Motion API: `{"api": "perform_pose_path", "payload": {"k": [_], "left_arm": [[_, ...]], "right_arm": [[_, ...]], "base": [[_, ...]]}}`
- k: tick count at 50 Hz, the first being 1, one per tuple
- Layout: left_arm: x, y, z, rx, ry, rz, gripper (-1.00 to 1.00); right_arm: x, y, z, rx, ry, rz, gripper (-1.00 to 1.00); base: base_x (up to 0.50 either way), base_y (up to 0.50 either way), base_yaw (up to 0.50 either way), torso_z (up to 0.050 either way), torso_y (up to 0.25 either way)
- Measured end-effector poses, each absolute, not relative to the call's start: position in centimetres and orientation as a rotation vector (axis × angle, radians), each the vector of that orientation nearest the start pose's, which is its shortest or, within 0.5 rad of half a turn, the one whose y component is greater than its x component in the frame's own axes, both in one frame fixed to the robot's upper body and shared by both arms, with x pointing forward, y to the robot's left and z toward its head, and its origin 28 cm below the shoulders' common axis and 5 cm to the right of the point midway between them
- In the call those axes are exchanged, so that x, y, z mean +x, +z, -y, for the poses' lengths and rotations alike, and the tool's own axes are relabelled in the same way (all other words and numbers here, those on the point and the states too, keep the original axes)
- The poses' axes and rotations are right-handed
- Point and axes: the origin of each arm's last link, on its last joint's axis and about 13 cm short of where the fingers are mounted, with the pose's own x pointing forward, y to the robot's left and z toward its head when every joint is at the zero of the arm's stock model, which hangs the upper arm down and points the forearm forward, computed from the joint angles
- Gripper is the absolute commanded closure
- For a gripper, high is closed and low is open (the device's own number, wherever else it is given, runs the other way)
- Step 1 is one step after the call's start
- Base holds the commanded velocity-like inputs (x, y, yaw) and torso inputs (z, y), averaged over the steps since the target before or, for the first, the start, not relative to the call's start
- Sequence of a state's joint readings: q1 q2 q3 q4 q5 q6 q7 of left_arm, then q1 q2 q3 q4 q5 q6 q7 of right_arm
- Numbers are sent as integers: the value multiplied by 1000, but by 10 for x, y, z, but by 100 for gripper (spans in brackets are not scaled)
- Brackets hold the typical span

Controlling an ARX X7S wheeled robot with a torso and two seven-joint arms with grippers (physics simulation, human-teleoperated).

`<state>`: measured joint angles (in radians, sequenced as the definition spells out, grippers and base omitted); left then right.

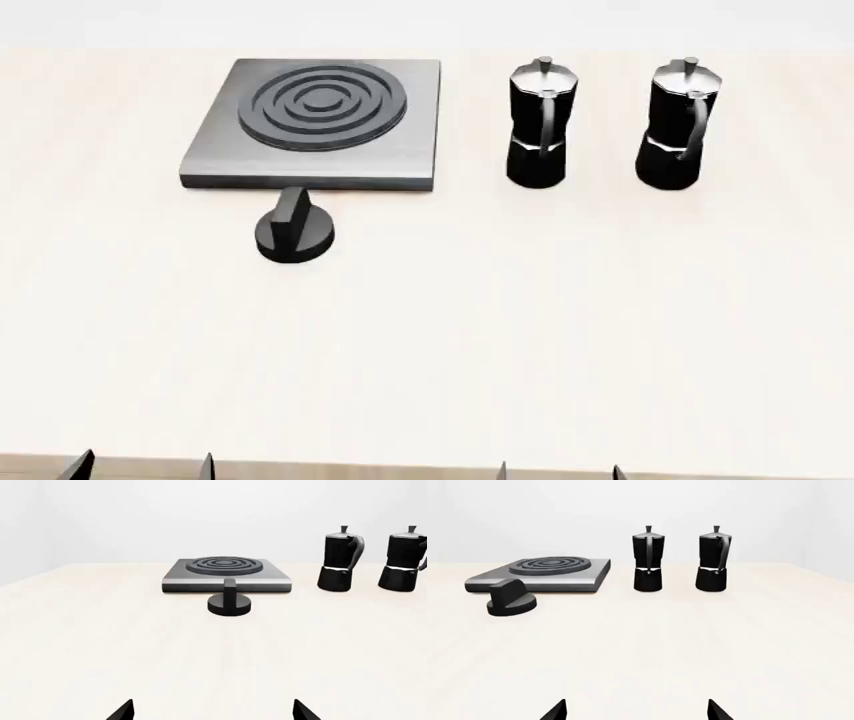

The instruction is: Put both moka pots on the stove.

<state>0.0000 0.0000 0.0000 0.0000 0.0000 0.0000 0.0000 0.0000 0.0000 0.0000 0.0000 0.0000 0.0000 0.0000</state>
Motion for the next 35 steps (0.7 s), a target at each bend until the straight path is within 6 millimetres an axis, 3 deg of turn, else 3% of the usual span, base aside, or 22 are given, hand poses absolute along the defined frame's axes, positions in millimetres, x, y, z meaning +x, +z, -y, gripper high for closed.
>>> {"api": "perform_pose_path", "payload": {"k": [20,35], "left_arm": [[208,18,-205,14,-4,26,-100],[195,56,-204,18,-12,143,-100]], "right_arm": [[209,17,96,-7,2,17,-100],[194,57,95,4,21,132,-100]], "base": [[0,0,0,0,0],[0,0,0,0,0]]}}
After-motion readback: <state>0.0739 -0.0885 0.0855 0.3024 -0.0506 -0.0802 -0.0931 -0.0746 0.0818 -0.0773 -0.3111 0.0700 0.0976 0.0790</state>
